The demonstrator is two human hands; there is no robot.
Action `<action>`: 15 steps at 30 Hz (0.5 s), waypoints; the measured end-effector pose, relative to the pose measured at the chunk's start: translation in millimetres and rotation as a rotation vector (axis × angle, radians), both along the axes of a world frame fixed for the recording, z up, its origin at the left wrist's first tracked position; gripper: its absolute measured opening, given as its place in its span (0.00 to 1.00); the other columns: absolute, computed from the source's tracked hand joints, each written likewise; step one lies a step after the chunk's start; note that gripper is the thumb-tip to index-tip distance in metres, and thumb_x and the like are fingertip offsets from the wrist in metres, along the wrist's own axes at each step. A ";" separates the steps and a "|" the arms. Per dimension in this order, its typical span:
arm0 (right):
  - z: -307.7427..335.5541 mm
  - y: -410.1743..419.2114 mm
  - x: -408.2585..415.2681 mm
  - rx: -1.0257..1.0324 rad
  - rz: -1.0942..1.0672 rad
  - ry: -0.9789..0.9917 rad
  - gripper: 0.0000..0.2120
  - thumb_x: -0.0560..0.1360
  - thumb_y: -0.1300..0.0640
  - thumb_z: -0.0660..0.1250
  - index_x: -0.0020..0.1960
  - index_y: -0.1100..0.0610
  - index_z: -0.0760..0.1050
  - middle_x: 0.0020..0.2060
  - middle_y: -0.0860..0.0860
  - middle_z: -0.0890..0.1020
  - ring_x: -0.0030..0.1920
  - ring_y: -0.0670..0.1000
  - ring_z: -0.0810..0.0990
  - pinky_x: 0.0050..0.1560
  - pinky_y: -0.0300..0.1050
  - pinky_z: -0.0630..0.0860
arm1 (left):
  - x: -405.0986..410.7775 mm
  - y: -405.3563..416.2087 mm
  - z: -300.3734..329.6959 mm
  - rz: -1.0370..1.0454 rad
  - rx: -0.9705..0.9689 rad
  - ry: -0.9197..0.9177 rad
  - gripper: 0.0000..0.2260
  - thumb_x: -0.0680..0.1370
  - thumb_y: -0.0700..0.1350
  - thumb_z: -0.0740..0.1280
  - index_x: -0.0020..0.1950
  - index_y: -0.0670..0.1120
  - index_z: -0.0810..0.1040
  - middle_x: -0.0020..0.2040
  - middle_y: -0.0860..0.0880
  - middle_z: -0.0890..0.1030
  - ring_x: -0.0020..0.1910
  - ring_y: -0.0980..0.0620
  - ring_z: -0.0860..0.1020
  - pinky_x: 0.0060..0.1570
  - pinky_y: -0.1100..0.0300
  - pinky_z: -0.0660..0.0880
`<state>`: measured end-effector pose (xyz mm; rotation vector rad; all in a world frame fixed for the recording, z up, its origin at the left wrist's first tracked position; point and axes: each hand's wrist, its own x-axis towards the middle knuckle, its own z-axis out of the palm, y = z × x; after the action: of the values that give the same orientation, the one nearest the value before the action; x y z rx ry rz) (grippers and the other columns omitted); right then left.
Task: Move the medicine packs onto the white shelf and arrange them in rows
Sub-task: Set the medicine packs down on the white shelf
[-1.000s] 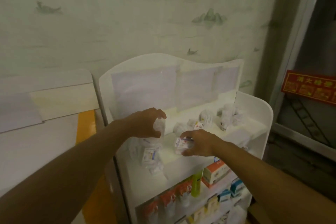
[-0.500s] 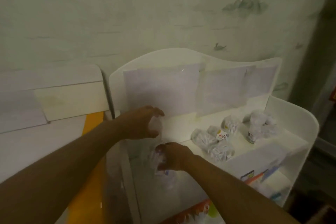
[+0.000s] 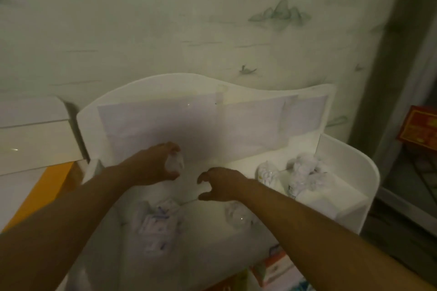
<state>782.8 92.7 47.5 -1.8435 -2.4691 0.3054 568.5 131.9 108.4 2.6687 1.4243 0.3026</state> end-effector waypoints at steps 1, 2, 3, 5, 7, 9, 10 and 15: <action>5.3 -1.0 18.6 0.012 -0.013 -0.003 0.26 0.75 0.40 0.65 0.71 0.47 0.68 0.68 0.53 0.72 0.67 0.55 0.70 0.64 0.52 0.70 | 14.7 -2.9 -0.6 -0.015 -0.004 0.001 0.31 0.71 0.56 0.73 0.70 0.52 0.65 0.66 0.52 0.73 0.58 0.51 0.74 0.58 0.58 0.71; 10.3 -3.3 36.6 0.024 -0.026 -0.002 0.25 0.76 0.41 0.65 0.70 0.47 0.68 0.68 0.53 0.72 0.67 0.55 0.71 0.64 0.51 0.70 | 30.2 -5.6 -1.4 -0.033 -0.006 0.007 0.30 0.71 0.57 0.72 0.69 0.52 0.65 0.65 0.52 0.73 0.58 0.51 0.74 0.57 0.58 0.71; 14.6 -6.4 53.7 0.031 -0.039 -0.001 0.24 0.76 0.42 0.65 0.70 0.48 0.69 0.67 0.52 0.73 0.66 0.54 0.71 0.64 0.50 0.71 | 46.3 -8.1 -1.8 -0.050 -0.005 0.016 0.30 0.71 0.57 0.72 0.69 0.52 0.66 0.65 0.52 0.73 0.58 0.51 0.74 0.57 0.58 0.71; 21.2 -14.5 86.0 0.041 -0.064 0.000 0.23 0.76 0.42 0.65 0.70 0.48 0.69 0.66 0.51 0.74 0.65 0.53 0.72 0.63 0.49 0.71 | 77.3 -11.8 0.0 -0.072 0.012 0.039 0.29 0.71 0.58 0.72 0.68 0.53 0.67 0.64 0.53 0.74 0.59 0.51 0.74 0.57 0.58 0.71; 26.2 -23.0 115.8 0.042 -0.092 0.009 0.23 0.76 0.43 0.65 0.69 0.47 0.70 0.65 0.50 0.75 0.65 0.52 0.72 0.63 0.48 0.70 | 103.2 -13.1 2.3 -0.082 0.021 0.056 0.28 0.70 0.58 0.73 0.66 0.54 0.68 0.63 0.53 0.74 0.58 0.51 0.74 0.56 0.59 0.71; 27.5 -30.1 142.1 0.042 -0.121 0.032 0.23 0.76 0.42 0.65 0.69 0.47 0.70 0.65 0.48 0.75 0.65 0.51 0.73 0.63 0.48 0.71 | 122.0 -13.9 0.9 -0.083 0.016 0.051 0.28 0.69 0.57 0.74 0.65 0.54 0.69 0.63 0.53 0.75 0.58 0.51 0.74 0.56 0.59 0.71; 26.9 -34.3 153.9 0.041 -0.133 0.042 0.23 0.76 0.42 0.65 0.69 0.47 0.71 0.65 0.48 0.75 0.65 0.50 0.73 0.64 0.48 0.71 | 129.7 -14.7 -1.8 -0.084 0.016 0.044 0.27 0.69 0.57 0.74 0.65 0.54 0.69 0.63 0.53 0.75 0.58 0.51 0.74 0.56 0.59 0.70; 18.7 -48.6 207.9 0.006 -0.183 -0.008 0.23 0.76 0.42 0.65 0.69 0.47 0.71 0.66 0.48 0.75 0.65 0.51 0.73 0.65 0.49 0.71 | 175.1 -23.7 -17.0 -0.176 0.000 0.026 0.27 0.69 0.55 0.74 0.65 0.58 0.69 0.64 0.55 0.75 0.58 0.54 0.73 0.59 0.58 0.71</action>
<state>990.7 44.0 66.2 -2.0535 -2.2805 0.2821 743.5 108.2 91.4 2.7826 1.1850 0.2523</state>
